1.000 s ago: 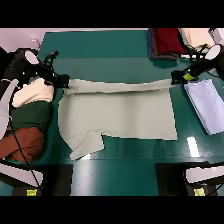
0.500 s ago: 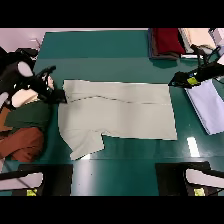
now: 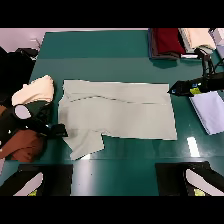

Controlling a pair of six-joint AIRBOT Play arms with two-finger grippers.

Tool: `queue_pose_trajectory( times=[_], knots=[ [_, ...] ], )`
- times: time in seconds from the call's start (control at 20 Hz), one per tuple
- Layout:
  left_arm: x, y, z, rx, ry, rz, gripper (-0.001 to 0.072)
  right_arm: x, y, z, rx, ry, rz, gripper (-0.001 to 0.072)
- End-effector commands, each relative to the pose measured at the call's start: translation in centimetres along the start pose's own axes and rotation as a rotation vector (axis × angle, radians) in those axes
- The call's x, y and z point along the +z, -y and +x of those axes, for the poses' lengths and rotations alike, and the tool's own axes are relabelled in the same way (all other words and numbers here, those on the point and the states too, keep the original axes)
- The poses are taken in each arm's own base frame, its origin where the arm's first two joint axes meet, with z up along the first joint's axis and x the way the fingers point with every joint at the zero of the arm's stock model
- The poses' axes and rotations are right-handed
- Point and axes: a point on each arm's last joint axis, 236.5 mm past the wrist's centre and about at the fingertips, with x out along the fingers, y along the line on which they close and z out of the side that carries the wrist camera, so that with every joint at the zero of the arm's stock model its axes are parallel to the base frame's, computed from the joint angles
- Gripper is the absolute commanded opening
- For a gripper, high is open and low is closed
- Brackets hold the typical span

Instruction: Fold the shirts.

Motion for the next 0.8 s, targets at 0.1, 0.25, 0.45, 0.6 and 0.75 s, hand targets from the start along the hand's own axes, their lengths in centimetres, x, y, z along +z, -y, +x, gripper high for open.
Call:
queue_pose_trajectory(
  times=[0.1, 0.25, 0.45, 0.6, 0.75],
  knots=[
    [-0.9, 1.6, 1.8, -0.109, 0.019, -0.077, 0.0501, -0.1, -0.7, -1.4, -0.002, 0.048, -0.017, 0.0388],
    [-1.9, 1.1, 2.5, -0.100, -0.008, -0.077, 0.0501, 0.2, -0.4, -2.6, -0.011, 0.081, -0.011, 0.0387],
    [-1.4, 1.2, 2.5, -0.104, 0.011, -0.080, 0.0111, 0.2, 0.4, -3.9, -0.031, 0.112, 0.011, 0.0387],
    [0.5, 2.1, 0.8, -0.114, 0.067, -0.036, 0.0023, -2.3, 3.2, -3.7, -0.053, 0.032, 0.092, 0.0387],
    [3.0, 3.7, -2.5, -0.131, 0.180, 0.017, 0.0022, -9.6, 8.5, -1.7, -0.117, -0.167, 0.256, 0.0389]
  ],
)
